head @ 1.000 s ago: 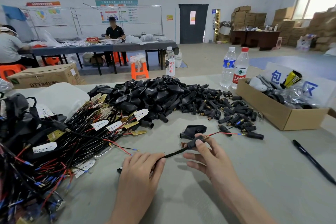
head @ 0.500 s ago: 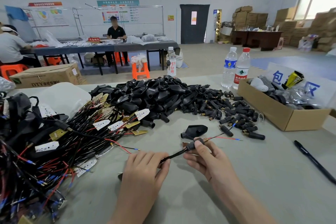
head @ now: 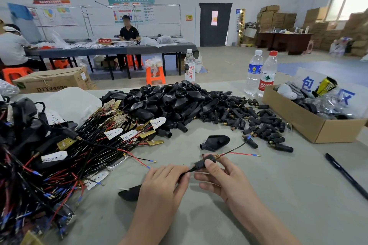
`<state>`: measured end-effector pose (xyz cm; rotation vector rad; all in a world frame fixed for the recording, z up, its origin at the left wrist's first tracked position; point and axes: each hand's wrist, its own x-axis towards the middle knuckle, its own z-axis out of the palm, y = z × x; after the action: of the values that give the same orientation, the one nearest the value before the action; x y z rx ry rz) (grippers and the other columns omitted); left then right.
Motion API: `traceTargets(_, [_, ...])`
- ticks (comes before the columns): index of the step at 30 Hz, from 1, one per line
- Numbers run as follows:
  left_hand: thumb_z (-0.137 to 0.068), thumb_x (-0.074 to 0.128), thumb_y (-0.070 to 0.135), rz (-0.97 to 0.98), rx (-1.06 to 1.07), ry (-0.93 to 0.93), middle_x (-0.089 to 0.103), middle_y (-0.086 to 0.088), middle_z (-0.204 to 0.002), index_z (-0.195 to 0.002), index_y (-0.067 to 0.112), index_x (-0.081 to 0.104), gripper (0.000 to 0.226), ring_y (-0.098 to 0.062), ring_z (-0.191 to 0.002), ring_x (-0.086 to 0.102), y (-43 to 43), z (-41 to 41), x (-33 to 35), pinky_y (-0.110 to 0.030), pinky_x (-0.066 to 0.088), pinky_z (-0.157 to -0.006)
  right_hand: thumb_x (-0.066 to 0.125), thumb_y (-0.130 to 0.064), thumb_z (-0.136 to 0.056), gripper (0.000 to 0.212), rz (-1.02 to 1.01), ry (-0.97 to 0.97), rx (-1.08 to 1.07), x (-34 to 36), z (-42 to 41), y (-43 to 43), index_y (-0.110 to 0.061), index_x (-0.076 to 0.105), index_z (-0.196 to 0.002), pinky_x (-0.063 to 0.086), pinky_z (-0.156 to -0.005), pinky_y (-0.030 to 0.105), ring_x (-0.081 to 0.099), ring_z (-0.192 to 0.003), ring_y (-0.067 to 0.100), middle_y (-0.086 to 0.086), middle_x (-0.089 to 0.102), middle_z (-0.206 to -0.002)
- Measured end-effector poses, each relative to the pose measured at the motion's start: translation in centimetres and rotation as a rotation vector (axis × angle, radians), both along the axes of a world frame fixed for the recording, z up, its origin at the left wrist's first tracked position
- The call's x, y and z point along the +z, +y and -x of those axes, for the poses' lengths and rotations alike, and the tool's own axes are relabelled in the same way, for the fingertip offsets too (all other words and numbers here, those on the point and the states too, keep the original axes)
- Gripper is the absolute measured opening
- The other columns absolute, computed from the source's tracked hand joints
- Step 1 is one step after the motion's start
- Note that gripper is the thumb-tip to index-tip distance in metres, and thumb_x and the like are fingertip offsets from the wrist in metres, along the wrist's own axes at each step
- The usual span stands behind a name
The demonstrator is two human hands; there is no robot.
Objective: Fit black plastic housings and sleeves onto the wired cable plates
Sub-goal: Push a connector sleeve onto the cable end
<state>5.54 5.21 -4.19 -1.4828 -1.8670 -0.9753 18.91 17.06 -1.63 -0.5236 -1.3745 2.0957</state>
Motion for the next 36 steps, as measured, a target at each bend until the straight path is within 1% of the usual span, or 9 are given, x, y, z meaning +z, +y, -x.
traceTargets(4, [-0.095, 0.056, 0.03, -0.024, -0.016, 0.007, 0.063, 0.017, -0.083, -0.094, 0.026, 0.064, 0.01, -0.008, -0.071, 0.057, 0.2, -0.1, -0.1, -0.03, 0.042, -0.074, 0.07, -0.026, -0.081, 0.042, -0.024, -0.004, 0.05, -0.1, 0.1, -0.5, -0.008, 0.061, -0.117, 0.058, -0.069, 0.028, 0.073, -0.095, 0.032, 0.015, 0.075, -0.103])
traceTargets(10, [-0.093, 0.056, 0.035, -0.016, 0.039, 0.041, 0.067, 0.017, -0.085, -0.094, 0.023, 0.07, 0.018, -0.009, -0.077, 0.059, 0.0, 0.2, 0.2, -0.033, 0.045, -0.083, 0.063, -0.011, -0.093, 0.023, -0.035, 0.002, -0.023, -0.2, 0.3, -0.1, -0.007, 0.063, -0.115, 0.058, -0.067, 0.026, 0.074, -0.09, 0.028, 0.013, 0.076, -0.098])
traceTargets(13, [-0.092, 0.054, 0.034, 0.011, 0.074, 0.047, 0.066, 0.017, -0.083, -0.092, 0.023, 0.071, 0.019, -0.012, -0.075, 0.061, -0.3, 0.5, 0.4, -0.039, 0.048, -0.082, 0.065, -0.014, -0.091, 0.024, -0.017, 0.014, -0.062, -0.4, 0.2, 0.3, -0.005, 0.065, -0.114, 0.058, -0.068, 0.026, 0.074, -0.091, 0.028, 0.009, 0.076, -0.097])
traceTargets(16, [-0.093, 0.053, 0.032, 0.017, 0.074, 0.054, 0.066, 0.016, -0.082, -0.09, 0.023, 0.071, 0.02, -0.013, -0.074, 0.061, -0.5, 0.4, 0.6, -0.038, 0.048, -0.08, 0.071, -0.024, -0.08, 0.037, 0.001, 0.018, -0.038, -0.5, 0.1, 0.2, -0.007, 0.066, -0.113, 0.058, -0.07, 0.027, 0.073, -0.094, 0.03, 0.007, 0.076, -0.095])
traceTargets(19, [-0.094, 0.053, 0.032, 0.013, 0.072, 0.067, 0.067, 0.015, -0.081, -0.088, 0.023, 0.071, 0.021, -0.014, -0.073, 0.062, -0.5, 0.3, 0.6, -0.037, 0.047, -0.08, 0.072, -0.025, -0.077, 0.041, 0.0, 0.019, 0.007, -0.5, 0.1, -0.1, -0.01, 0.066, -0.114, 0.058, -0.07, 0.027, 0.073, -0.093, 0.03, 0.005, 0.075, -0.093])
traceTargets(25, [-0.094, 0.054, 0.03, 0.013, 0.065, 0.109, 0.066, 0.014, -0.077, -0.085, 0.021, 0.071, 0.021, -0.016, -0.07, 0.063, -0.2, 0.0, 0.5, -0.036, 0.046, -0.081, 0.064, -0.008, -0.093, 0.021, -0.052, -0.03, 0.018, -0.3, 0.3, -0.6, -0.008, 0.064, -0.114, 0.058, -0.065, 0.027, 0.074, -0.083, 0.026, 0.01, 0.075, -0.092])
traceTargets(27, [-0.093, 0.055, 0.032, 0.025, 0.095, 0.127, 0.066, 0.013, -0.078, -0.088, 0.021, 0.071, 0.02, -0.017, -0.071, 0.063, -0.3, 0.2, 0.6, -0.039, 0.048, -0.082, 0.065, -0.006, -0.092, 0.019, -0.077, -0.033, -0.016, -0.3, 0.4, -0.5, -0.01, 0.067, -0.111, 0.058, -0.065, 0.026, 0.074, -0.083, 0.026, 0.011, 0.074, -0.091])
traceTargets(30, [-0.091, 0.055, 0.035, 0.057, 0.158, 0.113, 0.067, 0.013, -0.081, -0.092, 0.023, 0.071, 0.021, -0.018, -0.077, 0.063, -0.6, 0.8, 0.7, -0.043, 0.049, -0.086, 0.064, -0.007, -0.092, 0.02, -0.052, -0.013, -0.074, -0.1, 0.3, 0.0, -0.009, 0.067, -0.111, 0.057, -0.065, 0.025, 0.074, -0.083, 0.024, 0.002, 0.075, -0.086])
traceTargets(36, [-0.092, 0.053, 0.033, 0.055, 0.147, 0.077, 0.065, 0.014, -0.08, -0.087, 0.023, 0.07, 0.021, -0.017, -0.077, 0.062, -1.0, 1.0, 0.7, -0.039, 0.047, -0.086, 0.063, -0.008, -0.093, 0.02, 0.02, -0.006, -0.067, -0.2, 0.2, 0.1, -0.006, 0.065, -0.113, 0.057, -0.065, 0.024, 0.074, -0.084, 0.024, 0.0, 0.075, -0.084])
